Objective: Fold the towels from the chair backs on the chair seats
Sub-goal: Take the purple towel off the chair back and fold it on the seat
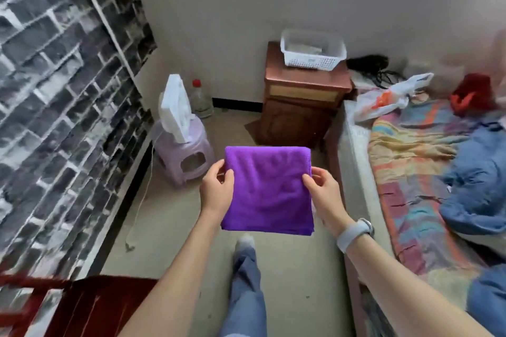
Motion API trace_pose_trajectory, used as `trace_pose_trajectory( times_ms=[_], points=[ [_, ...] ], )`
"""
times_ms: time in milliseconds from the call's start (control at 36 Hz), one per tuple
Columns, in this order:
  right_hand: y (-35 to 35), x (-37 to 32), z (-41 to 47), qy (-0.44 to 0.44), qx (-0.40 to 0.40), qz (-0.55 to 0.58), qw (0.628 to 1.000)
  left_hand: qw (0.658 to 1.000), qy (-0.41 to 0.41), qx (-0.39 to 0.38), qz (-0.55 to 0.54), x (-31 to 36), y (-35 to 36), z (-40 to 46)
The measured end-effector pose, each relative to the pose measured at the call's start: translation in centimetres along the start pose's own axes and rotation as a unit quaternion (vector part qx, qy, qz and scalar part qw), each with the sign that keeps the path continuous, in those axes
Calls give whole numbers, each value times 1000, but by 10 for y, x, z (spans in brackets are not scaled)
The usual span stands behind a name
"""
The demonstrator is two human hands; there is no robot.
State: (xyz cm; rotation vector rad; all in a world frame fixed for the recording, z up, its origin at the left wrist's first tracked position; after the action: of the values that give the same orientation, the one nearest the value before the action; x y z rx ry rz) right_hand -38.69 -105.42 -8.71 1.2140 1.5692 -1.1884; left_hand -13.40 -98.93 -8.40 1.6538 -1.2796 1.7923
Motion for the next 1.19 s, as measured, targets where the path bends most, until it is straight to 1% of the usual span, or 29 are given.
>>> trace_pose_trajectory(
  times_ms=[167,222,306,389,528,639,833,1000,1111,1194],
  points=[
    [-4,-39,124,14,65,26,997,997,11,-69,-13,42,69,141],
    [-4,-53,158,27,75,34,996,997,13,-80,-10,59,85,184],
    [-7,-69,209,53,80,82,992,994,17,-105,-19,83,114,241],
    [-15,-85,258,55,89,90,990,992,20,-123,-31,106,144,290],
    [-37,-104,342,34,127,91,987,988,13,-144,-48,136,198,357],
    [-48,-111,420,27,120,90,988,987,16,-158,-38,154,244,412],
    [-72,-116,582,25,130,95,987,987,3,-160,-32,183,344,527],
    [-89,-110,715,55,130,69,988,988,-52,-143,0,185,433,625],
    [-86,-99,783,69,106,41,991,989,-76,-125,2,179,472,673],
    [-74,-78,818,108,75,50,990,990,-83,-113,25,169,489,695]
  ],
)
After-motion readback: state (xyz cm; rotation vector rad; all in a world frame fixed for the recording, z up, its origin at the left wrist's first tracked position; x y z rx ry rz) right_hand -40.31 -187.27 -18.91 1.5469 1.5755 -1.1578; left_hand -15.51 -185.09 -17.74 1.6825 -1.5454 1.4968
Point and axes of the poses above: each hand's wrist, its own z-axis towards the middle knuckle, its own y-axis out of the palm, x = y × z, the point moved 10 cm from there along z, towards the middle knuckle, and after that the axes turned 2 degrees about -x, right-handed, at the moved point
